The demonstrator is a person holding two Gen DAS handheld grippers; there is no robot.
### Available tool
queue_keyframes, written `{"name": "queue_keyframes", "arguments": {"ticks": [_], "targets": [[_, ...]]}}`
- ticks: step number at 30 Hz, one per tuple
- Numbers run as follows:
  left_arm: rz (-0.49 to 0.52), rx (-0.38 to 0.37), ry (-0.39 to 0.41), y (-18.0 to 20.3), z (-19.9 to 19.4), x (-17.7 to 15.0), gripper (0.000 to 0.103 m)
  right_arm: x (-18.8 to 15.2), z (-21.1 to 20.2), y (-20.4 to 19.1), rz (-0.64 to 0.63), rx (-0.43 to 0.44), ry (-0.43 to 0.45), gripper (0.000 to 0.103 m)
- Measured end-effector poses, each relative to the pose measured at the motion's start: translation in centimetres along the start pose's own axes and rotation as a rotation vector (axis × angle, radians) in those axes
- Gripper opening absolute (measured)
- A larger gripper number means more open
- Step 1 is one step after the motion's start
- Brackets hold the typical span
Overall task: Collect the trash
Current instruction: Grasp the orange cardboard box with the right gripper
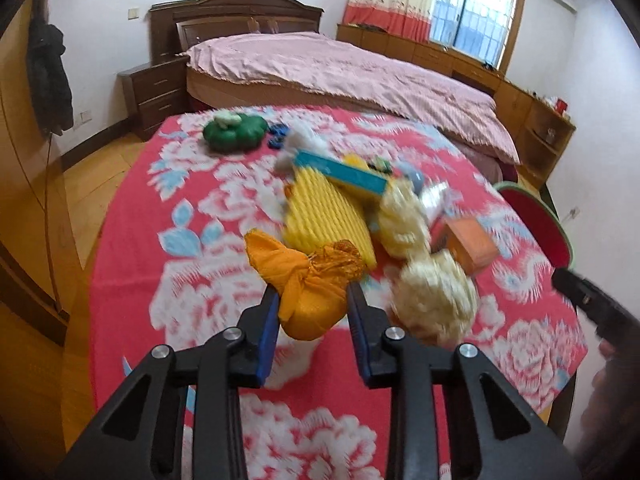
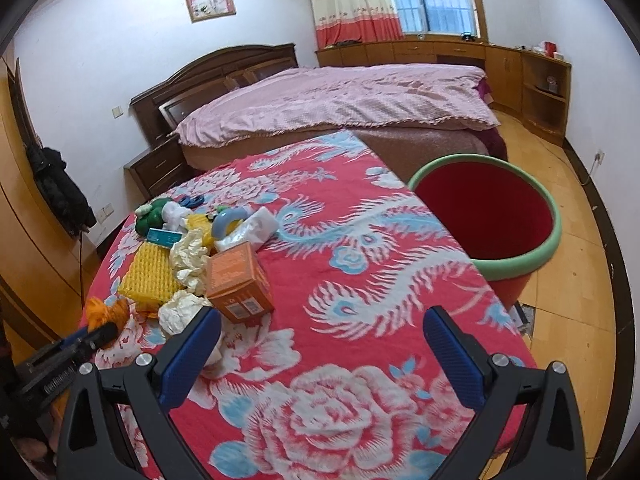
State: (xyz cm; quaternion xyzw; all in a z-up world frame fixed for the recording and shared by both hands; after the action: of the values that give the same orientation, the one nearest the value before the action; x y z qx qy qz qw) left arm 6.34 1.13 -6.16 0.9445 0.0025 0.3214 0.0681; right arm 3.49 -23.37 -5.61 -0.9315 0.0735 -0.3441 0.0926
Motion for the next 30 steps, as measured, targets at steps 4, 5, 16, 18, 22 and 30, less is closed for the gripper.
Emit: {"name": "queue_keyframes", "arguments": {"ticks": [4, 5, 16, 18, 22, 30], "targets": [[-0.007, 0.011, 0.026, -0.8, 0.3, 1.8, 0.032, 0.9, 1.1, -1.7, -0.049, -0.001, -0.024, 0.103], [-0.01, 0.008, 0.032, -1.0, 0.5, 2.3, 0.032, 1.1, 1.6, -2.4, -0.065, 0.0, -0.032, 0.103], [-0.023, -0.04, 0.042, -3.1, 3.6, 5.1, 0.032, 1.6, 6.5, -6.3, -0.122, -0.009, -0.154, 0.074], [-0.016, -0.055, 0.041, -3.1, 3.9, 5.5, 0.032, 1.4, 7.1, -6.4, -0.111, -0.009, -0.169, 0.066], [0.002, -0.085, 0.051, -2.8, 4.3, 6.0, 0.032, 1.3, 7.5, -6.6, -0.099, -0.013, -0.18, 0.05], [0.018, -0.108, 0.08, -1.4, 3.2, 6.2, 0.032, 2.4, 5.1, -6.1, -0.106, -0.013, -0.115, 0.05]]}}
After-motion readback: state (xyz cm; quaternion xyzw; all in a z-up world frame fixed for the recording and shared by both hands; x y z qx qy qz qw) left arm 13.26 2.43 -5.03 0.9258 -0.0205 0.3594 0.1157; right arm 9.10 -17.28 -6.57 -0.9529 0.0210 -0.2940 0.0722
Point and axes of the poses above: each gripper's, at about its wrist camera, not at the fingertips, and z roughly the way its jaws point, y to its right, x to its top, the point moved 4 cm from there along z, roughly the way its jaws point, and after that the axes turned 6 degrees about -y, right-handed, at the moved point
